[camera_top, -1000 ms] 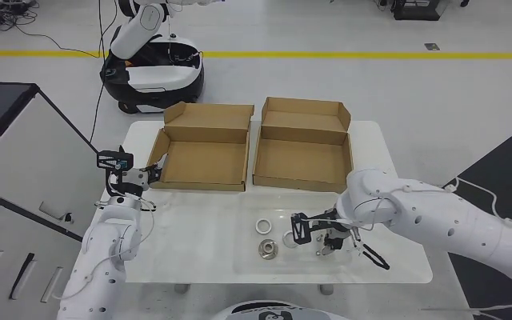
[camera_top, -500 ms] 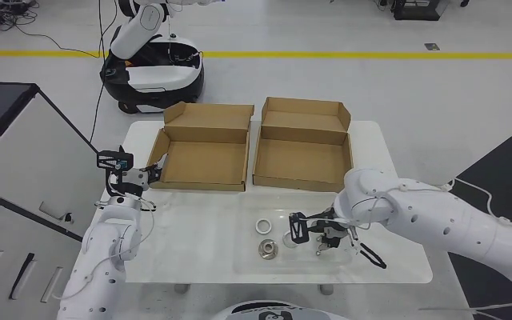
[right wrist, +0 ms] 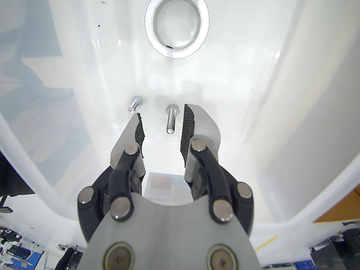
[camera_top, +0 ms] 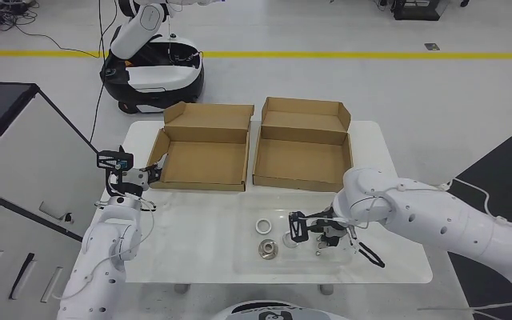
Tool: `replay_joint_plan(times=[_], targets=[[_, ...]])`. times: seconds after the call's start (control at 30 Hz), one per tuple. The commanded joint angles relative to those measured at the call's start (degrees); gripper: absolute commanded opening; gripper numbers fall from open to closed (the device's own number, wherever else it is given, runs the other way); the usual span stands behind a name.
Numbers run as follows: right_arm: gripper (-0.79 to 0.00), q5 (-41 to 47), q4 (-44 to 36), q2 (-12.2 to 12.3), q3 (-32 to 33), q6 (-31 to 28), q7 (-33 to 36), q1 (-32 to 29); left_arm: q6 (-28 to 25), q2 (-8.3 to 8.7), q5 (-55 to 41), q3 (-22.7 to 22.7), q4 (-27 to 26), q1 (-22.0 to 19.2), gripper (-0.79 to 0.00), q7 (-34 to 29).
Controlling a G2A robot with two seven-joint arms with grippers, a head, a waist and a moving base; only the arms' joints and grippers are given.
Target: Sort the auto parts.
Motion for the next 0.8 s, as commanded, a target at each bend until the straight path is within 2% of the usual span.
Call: replay_joint_plan(times=[0.0,0.77], targets=[[-0.446,-0.02,0.06,-0.06,0.00,0.01,0.01,-0.01,0.00,0.00,0.00,0.00,0.00,0.00,0.000,0.00],[-0.545,-0.80,1.24,-0.69,0.00,0.05,0.05,-0.41,0.00,0.00,0.00,0.00,0.00,0.00,0.000,0.00]])
